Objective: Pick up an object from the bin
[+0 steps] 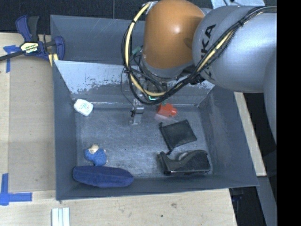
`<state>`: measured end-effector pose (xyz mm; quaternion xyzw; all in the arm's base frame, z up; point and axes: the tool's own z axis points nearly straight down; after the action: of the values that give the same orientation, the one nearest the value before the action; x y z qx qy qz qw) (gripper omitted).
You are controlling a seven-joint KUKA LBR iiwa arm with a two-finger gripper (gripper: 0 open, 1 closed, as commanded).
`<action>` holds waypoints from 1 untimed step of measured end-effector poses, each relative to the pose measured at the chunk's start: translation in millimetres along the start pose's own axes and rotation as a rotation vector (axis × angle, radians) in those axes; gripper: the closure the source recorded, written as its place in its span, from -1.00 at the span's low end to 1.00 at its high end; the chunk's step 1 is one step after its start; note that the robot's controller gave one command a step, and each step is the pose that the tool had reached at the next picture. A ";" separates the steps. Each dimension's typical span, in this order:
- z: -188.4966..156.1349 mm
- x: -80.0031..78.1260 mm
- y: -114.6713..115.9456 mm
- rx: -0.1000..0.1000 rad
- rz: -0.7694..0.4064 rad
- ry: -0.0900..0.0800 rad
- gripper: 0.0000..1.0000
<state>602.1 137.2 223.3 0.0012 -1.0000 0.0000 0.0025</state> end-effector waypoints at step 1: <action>136.6 28.2 64.8 0.000 -0.044 0.000 -1.00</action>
Offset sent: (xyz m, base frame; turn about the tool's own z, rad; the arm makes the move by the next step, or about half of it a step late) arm -0.0271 0.0631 -0.1321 -0.0390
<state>573.1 202.0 86.9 0.0233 -0.9997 0.0000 0.0023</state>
